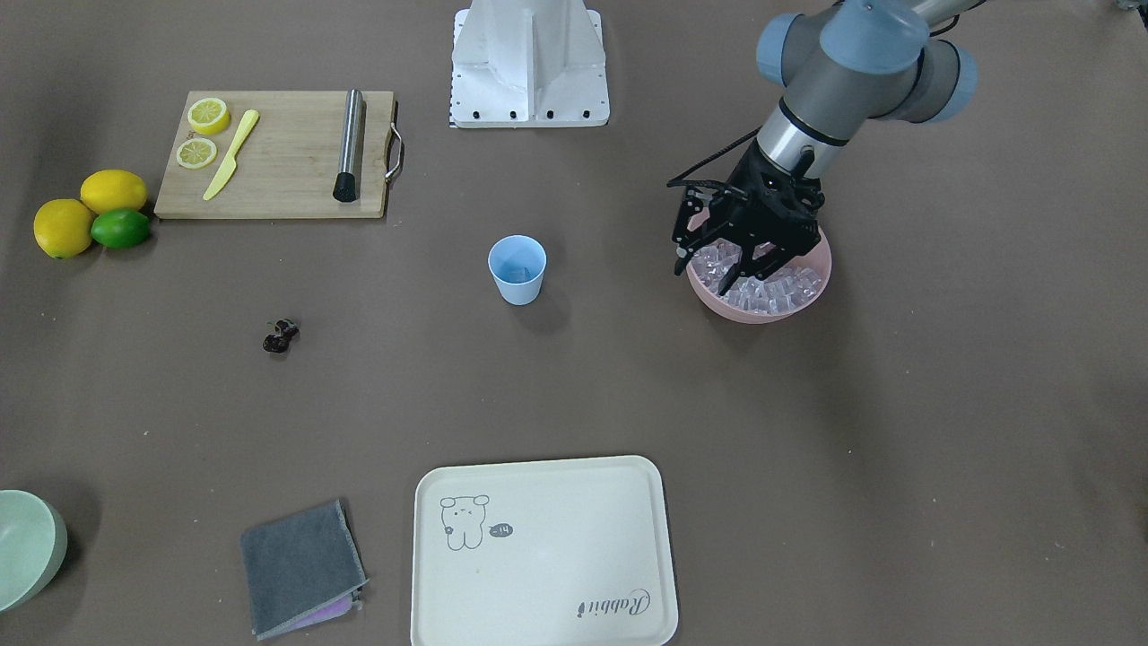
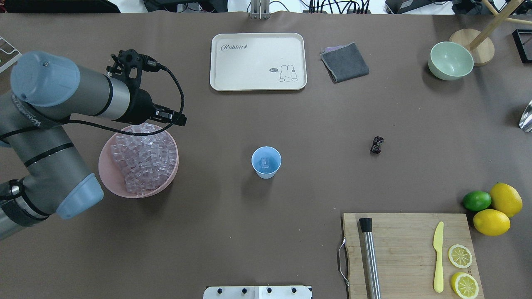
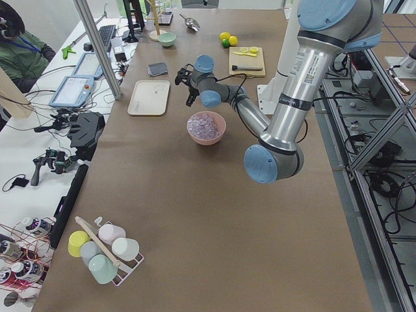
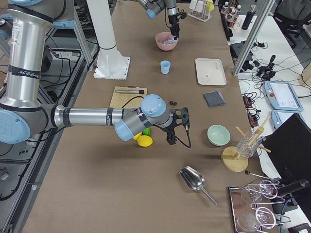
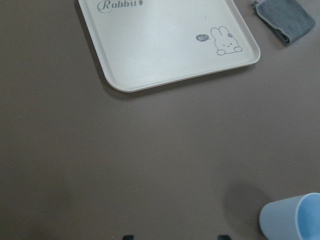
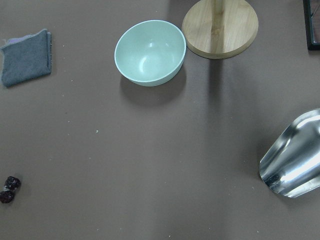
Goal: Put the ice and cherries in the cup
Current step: 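Raise the left gripper and pull it back past the ice bowl, then move the left gripper back over the pink ice bowl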
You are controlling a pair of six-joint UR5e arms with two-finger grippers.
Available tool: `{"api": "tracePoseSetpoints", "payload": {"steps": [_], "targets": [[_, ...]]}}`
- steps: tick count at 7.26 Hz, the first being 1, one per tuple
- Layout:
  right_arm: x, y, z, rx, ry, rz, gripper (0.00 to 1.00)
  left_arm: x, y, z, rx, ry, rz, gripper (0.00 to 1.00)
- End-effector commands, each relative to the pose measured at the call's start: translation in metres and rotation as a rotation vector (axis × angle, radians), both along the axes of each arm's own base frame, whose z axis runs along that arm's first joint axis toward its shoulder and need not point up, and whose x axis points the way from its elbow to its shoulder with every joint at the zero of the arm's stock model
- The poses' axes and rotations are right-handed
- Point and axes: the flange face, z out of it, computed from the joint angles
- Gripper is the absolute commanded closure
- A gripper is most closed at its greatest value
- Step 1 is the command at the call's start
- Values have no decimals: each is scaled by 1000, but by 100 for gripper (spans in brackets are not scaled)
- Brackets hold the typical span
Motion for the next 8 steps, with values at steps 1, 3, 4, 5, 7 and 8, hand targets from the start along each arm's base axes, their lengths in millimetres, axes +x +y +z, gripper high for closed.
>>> {"api": "tracePoseSetpoints", "payload": {"steps": [1, 3, 4, 5, 7, 8], "targets": [[0, 0, 0, 0, 0, 0, 0, -62, -23, 52, 13, -74, 38, 40], [0, 0, -1, 2, 0, 0, 0, -71, -22, 85, 12, -130, 45, 40], [0, 0, 0, 0, 0, 0, 0, -69, -22, 87, 13, -145, 17, 41], [0, 0, -1, 2, 0, 0, 0, -61, -19, 86, 5, -155, -9, 42], [0, 0, 0, 0, 0, 0, 0, -27, -4, 78, -23, -162, -79, 42], [0, 0, 0, 0, 0, 0, 0, -17, 1, 76, -19, -164, -77, 42]]}}
